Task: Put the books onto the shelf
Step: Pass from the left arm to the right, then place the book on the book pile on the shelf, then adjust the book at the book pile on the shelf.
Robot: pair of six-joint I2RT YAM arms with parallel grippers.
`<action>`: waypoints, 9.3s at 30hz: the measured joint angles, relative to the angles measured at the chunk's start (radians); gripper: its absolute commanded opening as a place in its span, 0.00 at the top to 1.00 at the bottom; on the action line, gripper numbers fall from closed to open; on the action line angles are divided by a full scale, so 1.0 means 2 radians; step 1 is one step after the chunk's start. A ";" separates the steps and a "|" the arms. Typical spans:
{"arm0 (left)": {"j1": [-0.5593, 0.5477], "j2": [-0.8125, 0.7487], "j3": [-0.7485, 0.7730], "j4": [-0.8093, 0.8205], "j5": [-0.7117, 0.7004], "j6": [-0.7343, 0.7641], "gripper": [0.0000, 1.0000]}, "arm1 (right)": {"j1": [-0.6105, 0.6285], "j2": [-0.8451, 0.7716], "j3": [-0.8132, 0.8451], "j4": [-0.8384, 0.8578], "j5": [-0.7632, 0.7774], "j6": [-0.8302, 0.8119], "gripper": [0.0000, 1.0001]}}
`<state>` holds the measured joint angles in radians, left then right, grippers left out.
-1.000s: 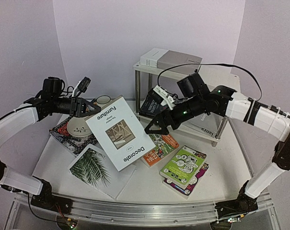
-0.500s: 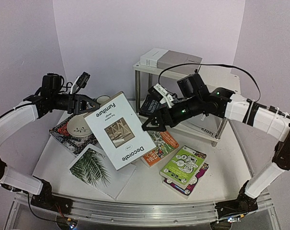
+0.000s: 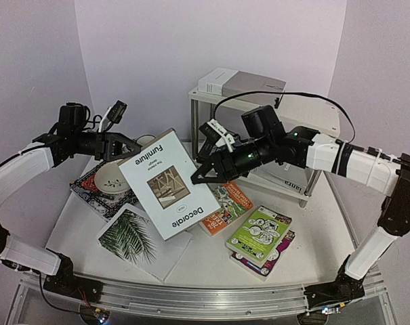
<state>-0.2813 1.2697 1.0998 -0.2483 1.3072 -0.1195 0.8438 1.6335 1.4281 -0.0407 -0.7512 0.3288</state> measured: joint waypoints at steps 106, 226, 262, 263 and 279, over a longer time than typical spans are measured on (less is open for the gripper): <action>-0.001 -0.237 0.035 -0.034 -0.530 0.016 0.01 | -0.137 0.033 -0.165 0.205 0.832 -0.659 0.96; -0.001 -0.240 -0.008 -0.015 -0.506 -0.005 0.01 | -0.124 0.038 -0.044 -0.139 0.707 -0.454 0.20; -0.001 -0.245 -0.014 -0.020 -0.509 -0.019 0.00 | -0.061 0.225 0.146 -0.121 0.693 -0.465 0.58; -0.001 -0.245 -0.014 -0.020 -0.509 -0.019 0.00 | -0.061 0.225 0.146 -0.121 0.696 -0.465 0.58; -0.001 -0.246 -0.014 -0.021 -0.511 -0.020 0.01 | -0.085 0.223 0.141 -0.113 0.704 -0.462 0.46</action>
<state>-0.2825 0.7779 1.0718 -0.2893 0.2848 -0.1594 0.6740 2.0802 1.7098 -0.2676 0.6563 -0.5950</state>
